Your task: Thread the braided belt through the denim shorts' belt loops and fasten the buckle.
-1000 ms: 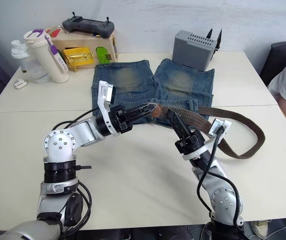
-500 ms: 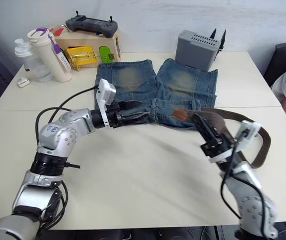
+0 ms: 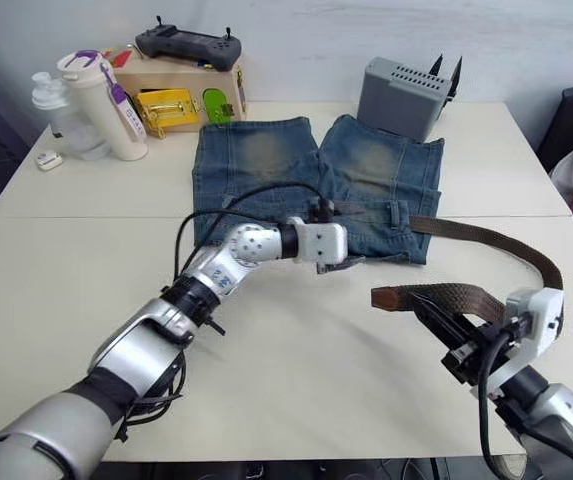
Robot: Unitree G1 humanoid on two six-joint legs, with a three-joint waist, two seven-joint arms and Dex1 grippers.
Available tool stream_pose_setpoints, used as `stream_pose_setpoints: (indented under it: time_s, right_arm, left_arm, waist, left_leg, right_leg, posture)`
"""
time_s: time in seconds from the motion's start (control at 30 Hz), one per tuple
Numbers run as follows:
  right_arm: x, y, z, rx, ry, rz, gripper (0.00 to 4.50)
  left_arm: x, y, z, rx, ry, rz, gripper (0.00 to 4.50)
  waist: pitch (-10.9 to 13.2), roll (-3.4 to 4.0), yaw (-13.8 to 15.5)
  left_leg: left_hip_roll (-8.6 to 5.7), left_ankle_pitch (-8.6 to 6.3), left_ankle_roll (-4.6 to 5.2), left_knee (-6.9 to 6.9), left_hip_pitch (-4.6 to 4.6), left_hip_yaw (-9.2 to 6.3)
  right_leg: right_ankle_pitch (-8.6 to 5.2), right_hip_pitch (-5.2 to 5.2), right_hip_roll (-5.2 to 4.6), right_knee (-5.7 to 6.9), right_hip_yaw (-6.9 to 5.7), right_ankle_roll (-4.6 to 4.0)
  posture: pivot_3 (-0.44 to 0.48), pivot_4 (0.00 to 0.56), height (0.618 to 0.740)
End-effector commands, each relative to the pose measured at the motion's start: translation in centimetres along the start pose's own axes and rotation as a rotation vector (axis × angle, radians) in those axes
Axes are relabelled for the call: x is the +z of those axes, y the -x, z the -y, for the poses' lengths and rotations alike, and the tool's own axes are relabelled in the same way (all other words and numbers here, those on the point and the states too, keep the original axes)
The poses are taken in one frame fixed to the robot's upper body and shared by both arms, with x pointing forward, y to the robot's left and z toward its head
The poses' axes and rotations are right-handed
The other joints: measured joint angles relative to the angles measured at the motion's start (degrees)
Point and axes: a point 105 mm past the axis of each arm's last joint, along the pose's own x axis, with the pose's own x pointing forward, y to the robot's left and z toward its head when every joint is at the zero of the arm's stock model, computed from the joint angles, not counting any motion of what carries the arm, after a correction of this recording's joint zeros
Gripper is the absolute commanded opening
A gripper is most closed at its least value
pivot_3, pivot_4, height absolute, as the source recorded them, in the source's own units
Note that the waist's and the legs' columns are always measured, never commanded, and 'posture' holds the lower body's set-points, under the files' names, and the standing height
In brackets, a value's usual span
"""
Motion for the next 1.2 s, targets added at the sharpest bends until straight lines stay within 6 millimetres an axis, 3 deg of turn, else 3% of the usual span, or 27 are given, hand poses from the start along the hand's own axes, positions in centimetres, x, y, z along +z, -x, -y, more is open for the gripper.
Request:
stream_pose_setpoints:
  time_s: [0.03, 0.13, 0.27, 0.37, 0.63, 0.8, 1.0, 1.2]
  right_arm:
    - [1.7, 0.5, -1.1, -0.011, 0.067, 0.063, 0.0]
    - [2.0, 0.7, -1.1, -0.033, 0.079, 0.078, 0.0]
    - [2.8, 0.6, -0.8, -0.094, 0.13, 0.092, 0.0]
    - [3.9, 0.5, 0.3, -0.173, 0.167, 0.12, 0.0]
    - [5.7, 0.2, 1.7, -0.244, 0.229, 0.127, 0.0]
    - [6.3, -0.5, 2.3, -0.257, 0.233, 0.127, 0.0]
    - [6.4, -0.9, 3.8, -0.336, 0.25, 0.019, 0.0]
    - [6.4, -1.3, 2.7, -0.279, 0.182, -0.074, 0.0]
  left_arm:
    - [-0.4, -1.5, 1.2, -0.057, -0.099, -0.055, 4.45]
    - [-0.9, -2.2, 1.3, -0.068, -0.125, -0.114, 4.45]
    - [-1.5, -2.9, 0.0, 0.002, -0.184, -0.207, 4.45]
    - [-2.0, -3.0, 0.5, -0.022, -0.182, -0.245, 3.75]
    - [-2.6, -2.2, 2.3, -0.123, -0.102, -0.219, 0.16]
    - [-2.8, -0.6, 2.8, -0.192, -0.015, -0.149, 0.08]
    - [-2.1, 3.1, 2.8, -0.258, -0.004, 0.0, 0.08]
    - [-1.6, 7.7, 4.9, -0.334, 0.065, 0.025, 0.08]
  waist:
    - [0.0, -0.01, 0.0]
    - [0.0, -0.05, 0.2]
    - [0.0, -0.07, 0.1]
    - [0.0, -0.08, -0.1]
    - [0.0, -0.11, -0.3]
    - [0.0, -0.08, -0.4]
    - [0.0, -0.03, -0.8]
    - [0.0, 0.0, -1.2]
  left_leg:
    - [-0.01, 0.01, -0.02, 0.01, -0.08, 0.0]
    - [0.0, 0.08, -0.14, 0.07, -0.14, 0.01]
    - [0.0, 0.0, -0.02, 0.4, -0.18, 0.01]
    - [0.0, -0.09, 0.13, 0.58, -0.19, 0.02]
    - [0.03, 0.04, -0.07, 0.6, -0.08, 0.02]
    - [0.09, 0.23, -0.4, 0.58, 0.02, 0.12]
    - [0.16, 0.31, -0.54, 0.57, 0.19, 0.21]
    - [0.2, 0.37, -0.64, 0.56, 0.31, 0.21]
  right_leg:
    - [0.0, -0.07, -0.01, -0.01, 0.0, 0.02]
    - [-0.01, -0.11, -0.06, -0.03, -0.02, 0.03]
    - [-0.01, -0.1, -0.12, 0.12, -0.01, 0.03]
    - [0.01, -0.1, -0.16, 0.27, 0.0, 0.06]
    - [0.05, -0.11, -0.06, 0.53, 0.03, -0.01]
    - [-0.06, -0.11, -0.02, 0.67, 0.05, -0.19]
    - [-0.22, -0.11, -0.01, 0.91, 0.06, -0.45]
    - [-0.29, -0.1, 0.01, 1.09, 0.09, -0.56]
  posture:
    - [0.0, 0.15, 0.736]
    - [0.0, 0.15, 0.736]
    - [0.0, 0.15, 0.736]
    - [0.0, 0.15, 0.736]
    - [0.0, 0.15, 0.736]
    - [0.0, 0.15, 0.736]
    - [0.0, 0.15, 0.736]
    - [0.0, 0.15, 0.736]
